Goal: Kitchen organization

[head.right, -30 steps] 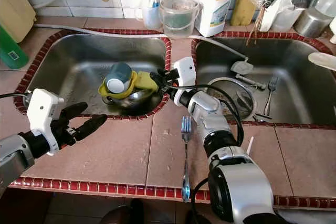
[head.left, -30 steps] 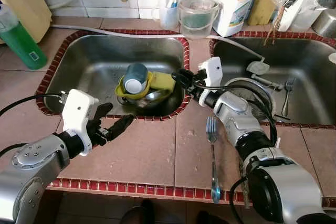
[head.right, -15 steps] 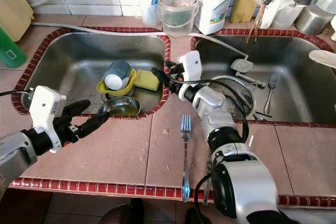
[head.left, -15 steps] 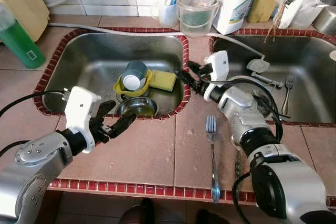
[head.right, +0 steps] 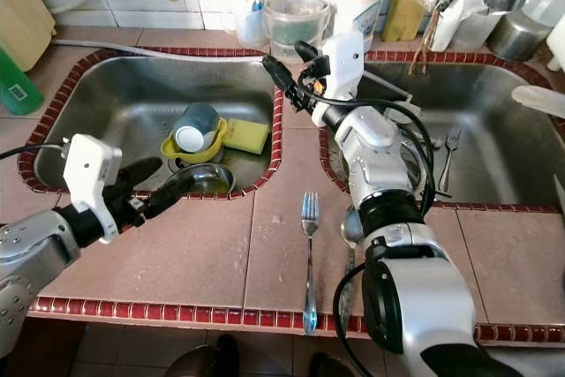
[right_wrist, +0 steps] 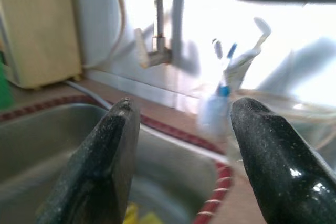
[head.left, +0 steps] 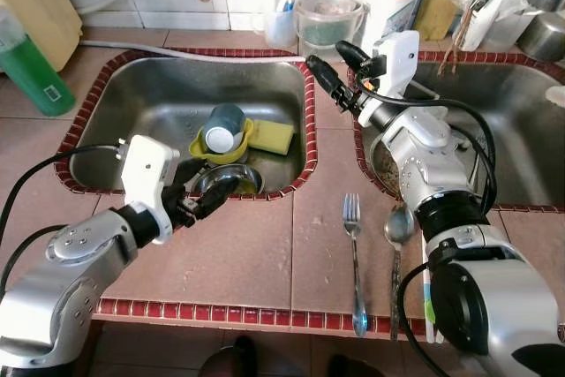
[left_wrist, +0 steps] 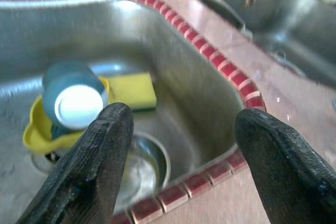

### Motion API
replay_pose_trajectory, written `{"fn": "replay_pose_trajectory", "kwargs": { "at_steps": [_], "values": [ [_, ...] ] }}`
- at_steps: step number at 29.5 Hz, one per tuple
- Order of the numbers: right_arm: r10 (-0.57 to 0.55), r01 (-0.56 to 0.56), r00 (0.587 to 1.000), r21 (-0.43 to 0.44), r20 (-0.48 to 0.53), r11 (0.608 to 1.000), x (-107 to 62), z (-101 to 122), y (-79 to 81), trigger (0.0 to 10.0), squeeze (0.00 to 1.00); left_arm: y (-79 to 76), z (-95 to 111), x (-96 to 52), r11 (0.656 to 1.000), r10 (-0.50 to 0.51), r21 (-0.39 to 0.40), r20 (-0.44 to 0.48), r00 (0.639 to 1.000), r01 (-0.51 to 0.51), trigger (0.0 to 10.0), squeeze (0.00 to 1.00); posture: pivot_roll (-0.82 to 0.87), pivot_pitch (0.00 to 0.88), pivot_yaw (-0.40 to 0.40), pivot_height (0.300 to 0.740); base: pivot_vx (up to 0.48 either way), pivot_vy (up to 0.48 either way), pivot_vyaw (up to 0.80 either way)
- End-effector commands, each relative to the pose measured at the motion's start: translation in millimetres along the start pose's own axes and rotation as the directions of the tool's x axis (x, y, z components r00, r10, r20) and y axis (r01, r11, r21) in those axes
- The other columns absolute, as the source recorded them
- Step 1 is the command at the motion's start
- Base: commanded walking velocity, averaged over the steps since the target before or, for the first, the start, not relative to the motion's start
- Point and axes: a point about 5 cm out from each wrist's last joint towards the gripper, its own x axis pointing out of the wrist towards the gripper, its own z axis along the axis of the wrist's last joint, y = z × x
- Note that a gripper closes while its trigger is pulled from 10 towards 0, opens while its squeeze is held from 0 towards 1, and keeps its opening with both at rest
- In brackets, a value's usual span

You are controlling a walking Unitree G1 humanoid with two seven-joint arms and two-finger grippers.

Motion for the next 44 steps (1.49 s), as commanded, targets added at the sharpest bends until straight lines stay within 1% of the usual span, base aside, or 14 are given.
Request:
{"fn": "replay_pose_trajectory", "kwargs": {
  "at_steps": [1,6,10,14,19,21,23,24,26,27,30,32,34,44],
  "values": [
    [-0.006,0.006,1.0,-0.043,0.011,0.999,0.2,5,2.3,10.0,0.0,1.9,-1,2.2,1.0,0.019,0.015,0.004,1.0,-0.019,10.0,0.0,0.01,0.134,-0.002,0.74,0.0,0.0,0.0],
    [-0.05,0.053,0.998,-0.063,0.04,0.997,-3.3,14,1.5,10.0,0.0,4.0,4,10.7,0.999,0.039,0.021,0.051,0.998,-0.04,10.0,0.0,0.01,0.103,-0.013,0.74,0.0,0.0,0.0],
    [-0.134,0.143,0.988,-0.142,0.071,0.979,-13.3,24,-1.8,10.0,0.0,8.3,10,21.7,0.995,0.094,0.017,0.115,0.989,-0.097,10.0,0.0,0.0,0.07,-0.021,0.74,0.0,0.0,0.0],
    [-0.221,0.231,0.972,-0.136,0.081,0.964,-25.9,24,-3.6,10.0,0.0,9.5,9,28.5,0.987,0.156,0.023,0.14,0.978,-0.161,10.0,0.0,0.0,0.057,-0.03,0.74,0.0,0.0,0.0],
    [-0.288,0.293,0.956,-0.134,0.059,0.947,-39.6,20,-1.5,10.0,0.0,12.3,7,31.3,0.978,0.2,0.02,0.152,0.968,-0.206,10.0,0.0,0.0,0.043,-0.03,0.74,0.0,0.0,0.0],
    [-0.368,0.37,0.929,-0.145,0.042,0.918,-49.4,15,-3.8,10.0,0.0,17.9,5,32.0,0.967,0.254,-0.004,0.163,0.953,-0.256,10.0,0.0,0.01,0.03,-0.033,0.74,0.0,0.0,0.0],
    [-0.39,0.391,0.92,-0.144,0.038,0.909,-51.3,14,-4.6,10.0,0.0,18.9,5,32.4,0.964,0.263,-0.007,0.166,0.95,-0.266,10.0,0.0,0.01,0.028,-0.034,0.74,0.0,0.0,0.0],
    [-0.433,0.433,0.901,-0.159,0.038,0.887,-57.0,12,-5.7,10.0,0.0,21.3,4,33.4,0.955,0.293,-0.017,0.178,0.939,-0.295,10.0,0.0,0.01,0.017,-0.036,0.74,0.0,0.0,0.0],
    [-0.515,0.513,0.857,-0.126,0.02,0.849,-64.9,9,-9.2,10.0,0.0,23.1,5,34.5,0.947,0.319,-0.04,0.194,0.927,-0.318,10.0,0.0,0.01,0.009,-0.038,0.74,0.0,0.0,0.0],
    [-0.563,0.559,0.826,-0.117,-0.001,0.821,-70.8,5,-11.7,10.0,0.0,24.5,6,34.6,0.938,0.344,-0.029,0.21,0.915,-0.346,10.0,0.0,0.01,0.003,-0.04,0.74,0.0,0.0,0.0],
    [-0.588,0.583,0.808,-0.103,-0.026,0.806,-76.5,2,-11.4,10.0,0.0,26.4,6,34.5,0.925,0.372,-0.009,0.233,0.899,-0.38,10.0,0.0,0.01,0.0,-0.039,0.74,0.0,0.0,0.0],
    [-0.586,0.58,0.809,-0.105,-0.038,0.808,-80.6,-2,-8.1,10.0,0.0,27.1,3,34.6,0.919,0.385,-0.012,0.228,0.894,-0.393,10.0,0.0,0.0,0.0,-0.038,0.74,0.0,0.0,0.0],
    [-0.58,0.572,0.811,-0.113,-0.07,0.813,-91.9,-14,2.7,10.0,0.0,26.5,-5,34.6,0.904,0.42,-0.02,0.23,0.878,-0.427,10.0,0.0,0.01,0.0,-0.038,0.74,0.0,0.0,0.0],
    [-0.604,0.59,0.792,-0.143,-0.091,0.795,-105.5,-21,16.0,10.0,0.0,17.9,-23,33.1,0.889,0.455,-0.06,0.222,0.863,-0.453,10.0,0.0,0.01,0.0,-0.035,0.74,0.0,0.0,0.0]
  ]
}}
